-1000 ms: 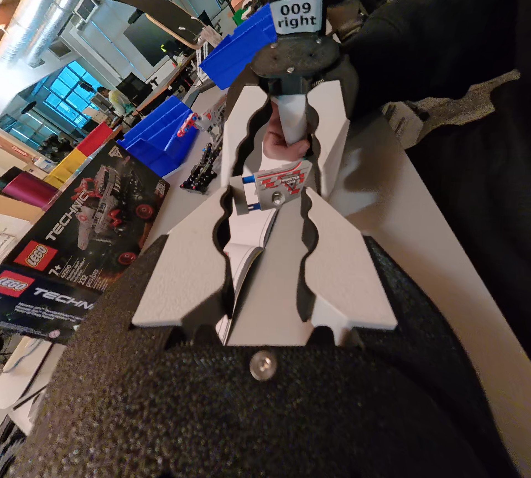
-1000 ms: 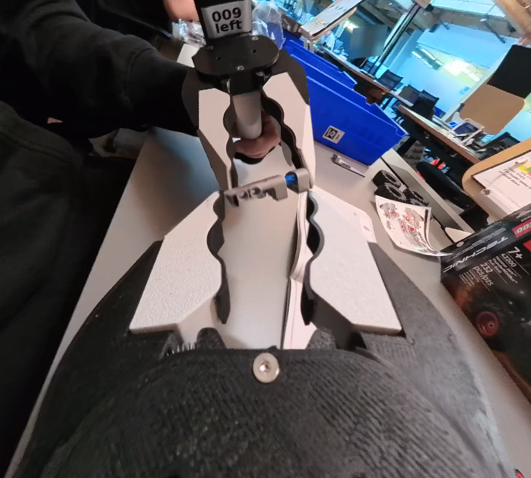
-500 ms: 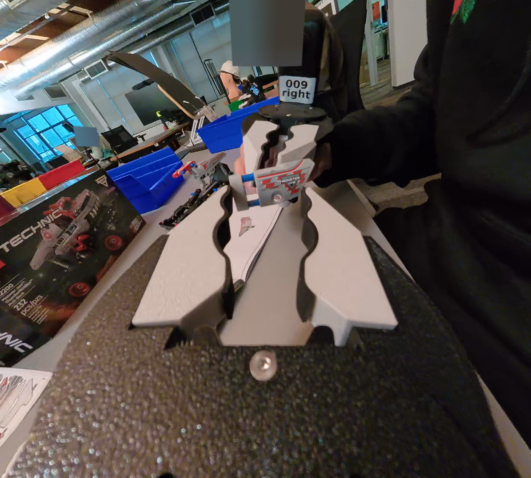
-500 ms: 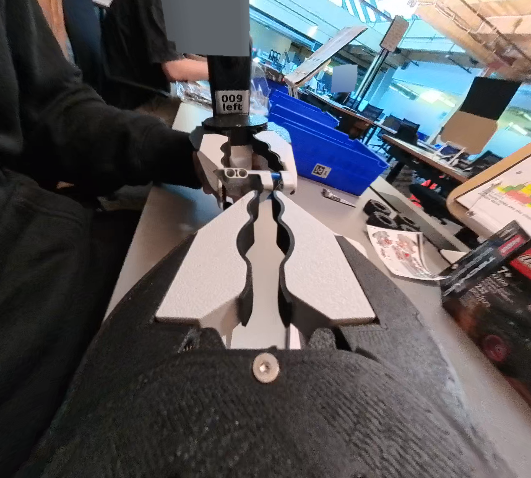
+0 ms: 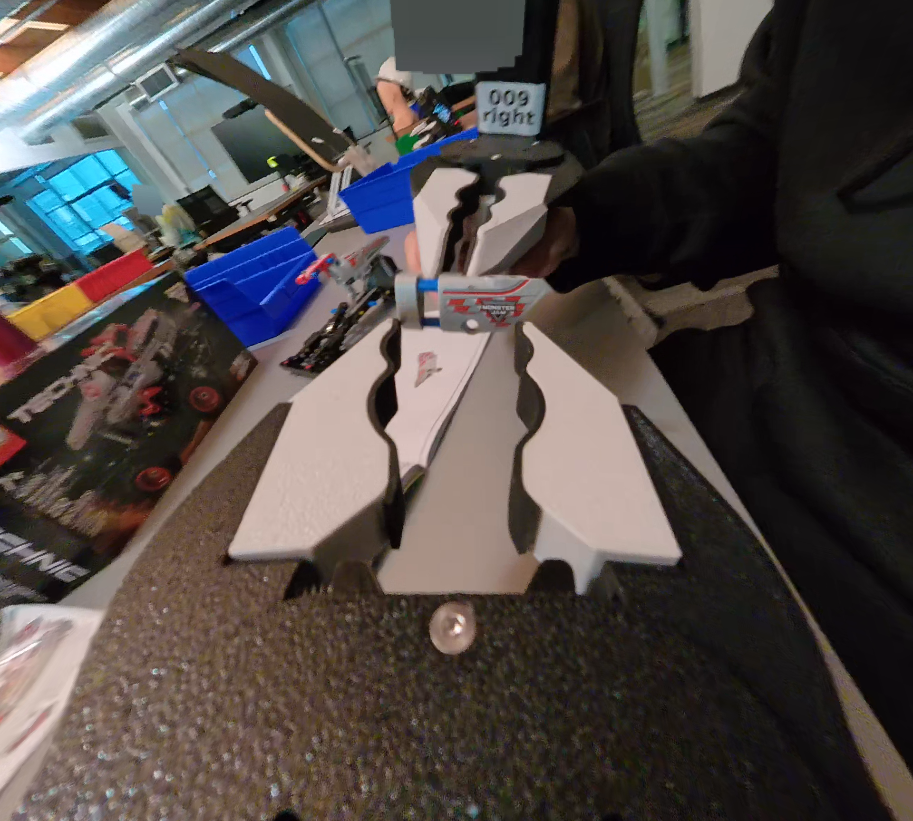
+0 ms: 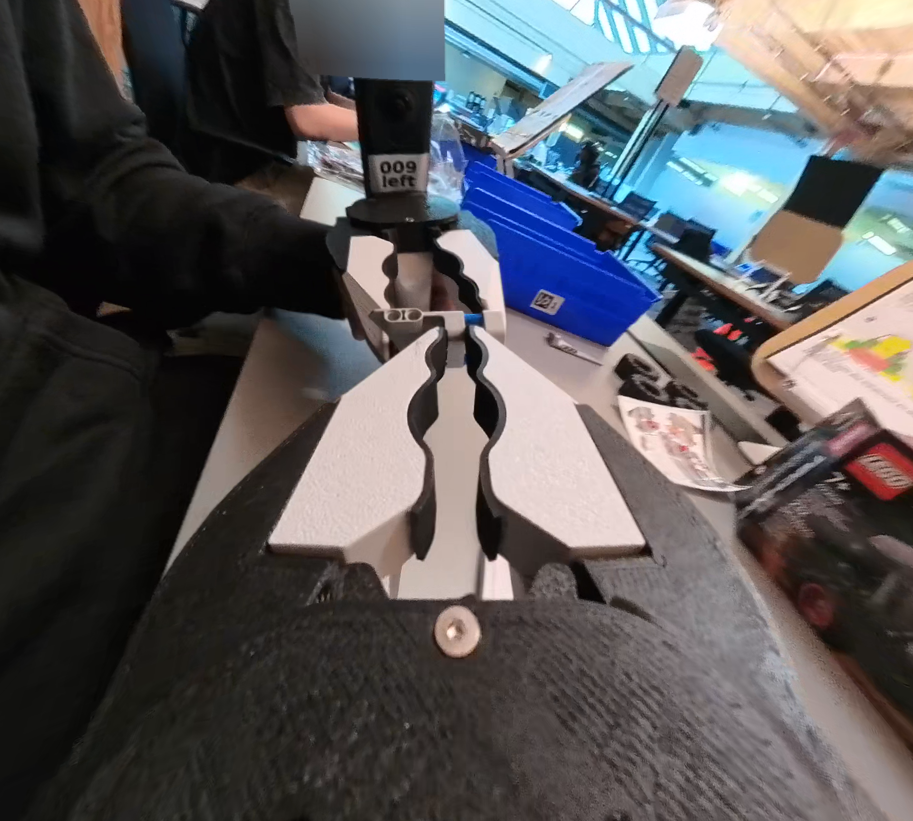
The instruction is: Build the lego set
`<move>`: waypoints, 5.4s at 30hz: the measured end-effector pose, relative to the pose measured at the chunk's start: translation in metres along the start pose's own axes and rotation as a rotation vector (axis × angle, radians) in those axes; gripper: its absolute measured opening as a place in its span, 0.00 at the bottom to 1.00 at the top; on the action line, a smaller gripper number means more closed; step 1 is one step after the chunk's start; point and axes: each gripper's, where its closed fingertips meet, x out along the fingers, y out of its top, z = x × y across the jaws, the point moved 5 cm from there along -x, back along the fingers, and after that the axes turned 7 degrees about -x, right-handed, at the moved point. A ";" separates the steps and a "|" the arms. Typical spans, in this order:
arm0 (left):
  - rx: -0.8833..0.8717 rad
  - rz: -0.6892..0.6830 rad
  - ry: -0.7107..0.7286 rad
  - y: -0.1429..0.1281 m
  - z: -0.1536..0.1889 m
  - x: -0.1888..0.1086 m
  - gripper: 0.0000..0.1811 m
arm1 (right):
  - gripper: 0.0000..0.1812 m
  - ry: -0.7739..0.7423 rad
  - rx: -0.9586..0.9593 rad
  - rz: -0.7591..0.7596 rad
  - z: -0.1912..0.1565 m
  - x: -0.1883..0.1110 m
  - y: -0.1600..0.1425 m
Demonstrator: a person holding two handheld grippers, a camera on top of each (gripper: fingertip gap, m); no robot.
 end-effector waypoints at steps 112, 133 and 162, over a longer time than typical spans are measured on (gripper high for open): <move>-0.116 -0.077 0.691 0.045 -0.015 0.031 0.02 | 0.12 -0.561 -0.296 -0.088 0.040 -0.008 0.031; -0.114 -0.105 0.729 0.037 -0.015 0.030 0.02 | 0.12 -0.567 -0.256 -0.186 0.042 0.000 0.024; -0.082 -0.156 0.691 0.032 -0.016 0.032 0.02 | 0.12 -0.471 -0.208 -0.226 0.047 -0.001 0.016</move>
